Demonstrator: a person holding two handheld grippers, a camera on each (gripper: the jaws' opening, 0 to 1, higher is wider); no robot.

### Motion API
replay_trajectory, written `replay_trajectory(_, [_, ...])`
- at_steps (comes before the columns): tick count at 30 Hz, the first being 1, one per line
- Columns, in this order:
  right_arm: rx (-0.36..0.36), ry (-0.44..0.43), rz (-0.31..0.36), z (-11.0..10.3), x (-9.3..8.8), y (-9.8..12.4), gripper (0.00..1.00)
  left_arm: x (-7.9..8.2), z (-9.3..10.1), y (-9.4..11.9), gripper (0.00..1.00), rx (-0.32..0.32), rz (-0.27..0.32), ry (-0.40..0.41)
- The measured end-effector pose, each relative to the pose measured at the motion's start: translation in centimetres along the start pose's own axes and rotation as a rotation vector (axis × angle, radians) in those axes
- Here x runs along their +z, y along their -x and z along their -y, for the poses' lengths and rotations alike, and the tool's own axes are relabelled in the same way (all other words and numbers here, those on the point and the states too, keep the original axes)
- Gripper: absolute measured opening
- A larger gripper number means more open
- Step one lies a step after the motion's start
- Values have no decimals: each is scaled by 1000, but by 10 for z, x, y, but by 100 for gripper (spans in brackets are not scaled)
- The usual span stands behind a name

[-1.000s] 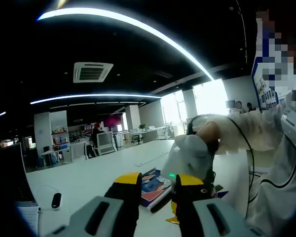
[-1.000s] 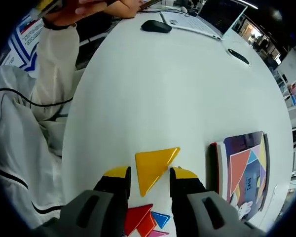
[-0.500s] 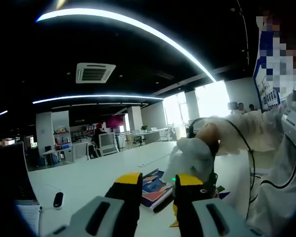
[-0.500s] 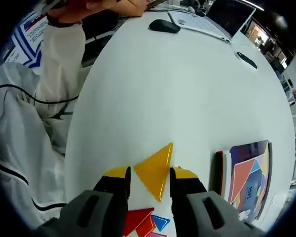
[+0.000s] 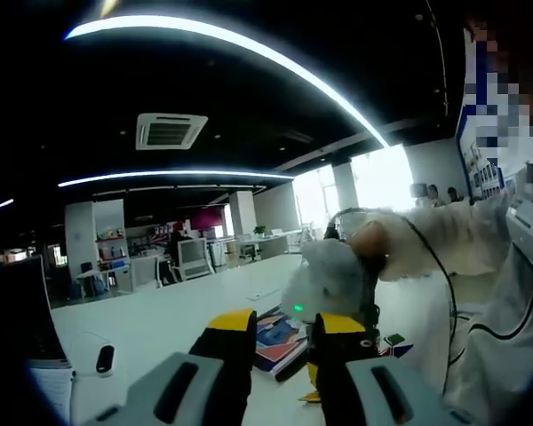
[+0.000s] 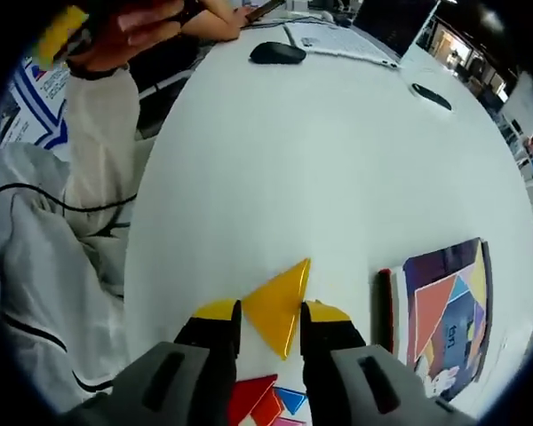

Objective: Pick up the tangram pieces one by one and place each piece onto its matching region on the pattern sheet, fitting the shapes together until the outline on the sheet is completely filled by the tangram pieces

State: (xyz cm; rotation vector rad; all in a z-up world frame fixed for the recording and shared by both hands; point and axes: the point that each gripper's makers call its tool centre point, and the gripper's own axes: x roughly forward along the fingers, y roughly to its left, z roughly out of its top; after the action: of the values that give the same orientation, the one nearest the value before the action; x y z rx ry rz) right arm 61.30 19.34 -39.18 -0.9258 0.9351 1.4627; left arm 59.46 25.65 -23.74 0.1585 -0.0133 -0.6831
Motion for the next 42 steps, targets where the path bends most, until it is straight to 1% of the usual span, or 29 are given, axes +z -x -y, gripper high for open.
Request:
replay_trajectory(2, [-12,-12,15,10,1,20,28,0,-4,2,28,11,1,4])
replay_trajectory(3, [-24,-21,-1,17,-3,31,28,0,-5,2,28,15,3,6])
replay_trajectory(5, [-107,-15,-2,39,-7,47,28,1,-7,2,28,20,8,10])
replay_trajectory(7, [-169,-6,-59,59,-21,56,28,0,-7,1,28,20,7,11])
replay_trajectory(8, [-190,-3,-75,70,-28,57,28,0,-7,1,28,17,4,9])
replay_trajectory(9, [-184,-14,-82,73,-31,56,28,-1,-5,1,28,13,1,8])
replay_trajectory(10, [-179,-73,-102,77,-36,55,28,-1,-4,0,28,9,-1,7])
replay_trajectory(11, [-184,-81,-83,83,-34,54,28,-1,-4,0,28,7,-2,6])
replay_trajectory(14, [-199,-94,-74,98,-33,49,28,-1,-4,-1,28,7,-2,7])
replay_trajectory(17, [-232,-53,-66,118,-28,45,28,-3,-4,-1,28,8,-4,10])
replay_trajectory(18, [-227,-58,-80,125,-26,45,28,-3,-4,-1,28,7,-5,10])
replay_trajectory(19, [-259,5,-60,140,-18,47,28,-3,-5,-1,28,7,-5,11])
replay_trajectory(20, [-266,54,-85,149,-17,49,28,-3,-5,0,28,6,-3,12])
replay_trajectory(21, [-255,71,-108,154,-18,50,28,-2,-6,1,28,5,1,15])
replay_trajectory(22, [-251,70,-111,158,-16,49,28,-1,-6,3,28,6,7,18])
replay_trajectory(25, [-228,133,-146,171,-11,41,28,0,-7,3,28,7,9,18])
replay_trajectory(26, [-220,153,-158,176,-9,38,28,6,-12,10,28,23,35,19])
replay_trajectory(27, [-218,150,-157,181,-7,32,28,6,-14,11,28,28,38,19])
replay_trajectory(28, [-216,139,-183,186,-9,27,28,6,-16,11,28,31,38,19])
replay_trajectory(30, [-208,154,-227,195,-15,18,28,5,-19,12,28,36,37,20])
replay_trajectory(31, [-206,154,-231,198,-15,13,28,4,-21,12,28,36,36,23])
replay_trajectory(32, [-180,160,-235,197,-15,12,28,3,-23,12,28,37,35,25])
replay_trajectory(33, [-184,173,-228,198,-12,15,28,2,-25,11,28,39,33,28])
replay_trajectory(34, [-199,189,-194,203,-5,15,28,1,-29,10,28,45,32,35])
replay_trajectory(35, [-186,197,-209,202,-7,15,28,0,-31,9,28,47,32,38])
replay_trajectory(36, [-168,224,-229,200,-11,13,28,-2,-34,7,28,51,30,45])
replay_trajectory(39, [-155,282,-234,199,-9,13,28,-5,-37,2,28,51,21,52])
replay_trajectory(40, [-146,314,-241,200,-8,12,28,-6,-36,0,28,50,17,52])
replay_trajectory(42, [-144,319,-258,199,-7,11,28,-7,-35,0,28,47,10,49])
